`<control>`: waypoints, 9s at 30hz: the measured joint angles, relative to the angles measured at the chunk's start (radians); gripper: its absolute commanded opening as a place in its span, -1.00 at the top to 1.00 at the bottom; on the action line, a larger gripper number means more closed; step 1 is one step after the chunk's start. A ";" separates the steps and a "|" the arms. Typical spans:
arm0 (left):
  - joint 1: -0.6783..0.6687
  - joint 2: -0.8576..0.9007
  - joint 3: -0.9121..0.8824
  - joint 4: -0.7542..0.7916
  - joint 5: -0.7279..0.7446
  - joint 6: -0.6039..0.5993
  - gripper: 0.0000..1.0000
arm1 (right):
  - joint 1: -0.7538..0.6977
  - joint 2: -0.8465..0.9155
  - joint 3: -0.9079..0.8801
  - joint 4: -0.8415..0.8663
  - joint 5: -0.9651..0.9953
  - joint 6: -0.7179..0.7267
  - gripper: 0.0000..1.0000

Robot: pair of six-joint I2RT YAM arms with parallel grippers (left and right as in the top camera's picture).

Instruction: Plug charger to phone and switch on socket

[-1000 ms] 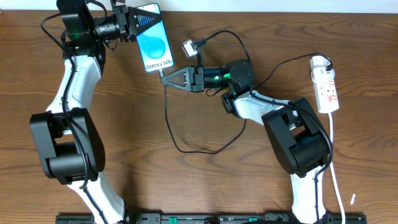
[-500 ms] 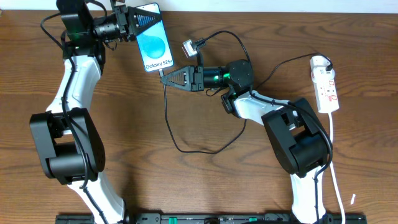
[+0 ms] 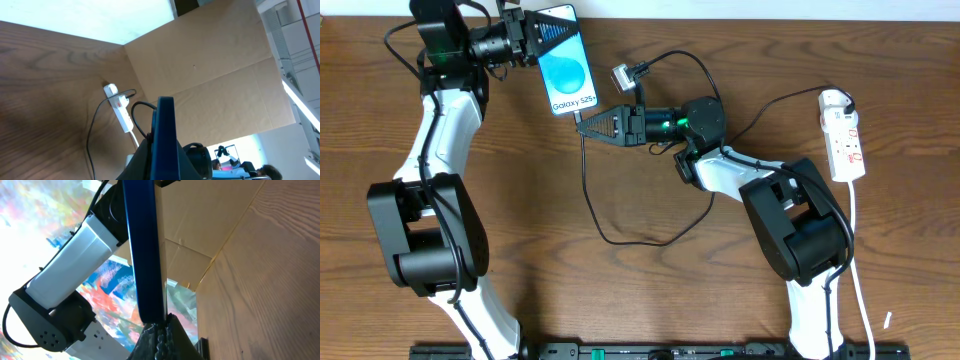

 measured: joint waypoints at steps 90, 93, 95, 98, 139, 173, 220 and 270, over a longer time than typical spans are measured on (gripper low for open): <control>0.087 0.000 -0.021 -0.003 0.045 -0.053 0.86 | -0.122 -0.178 -0.003 -1.343 0.391 -0.709 -0.98; 0.087 0.000 -0.021 -0.003 0.034 -0.053 0.85 | -0.121 -0.304 -0.001 -1.513 0.519 -0.803 -0.98; 0.087 0.000 -0.021 -0.002 0.031 -0.053 0.86 | -0.121 -0.398 0.001 -1.632 0.641 -0.861 -0.98; 0.082 0.000 -0.021 -0.003 0.025 -0.053 0.86 | -0.120 -0.491 0.005 -1.789 0.800 -0.902 -0.99; -0.090 0.000 -0.034 -1.293 -0.795 0.684 0.85 | -0.117 -0.625 0.005 -2.095 1.210 -0.971 -0.99; -0.259 0.000 -0.097 -1.135 -1.086 0.703 0.85 | -0.116 -0.625 0.004 -2.110 1.213 -0.971 -0.98; -0.259 0.034 -0.198 -1.061 -1.101 0.620 0.85 | -0.114 -0.625 -0.026 -2.102 1.214 -0.986 -0.99; -0.258 0.034 -0.233 -1.023 -1.157 0.592 0.85 | -0.114 -0.625 -0.026 -2.087 1.214 -0.988 -0.99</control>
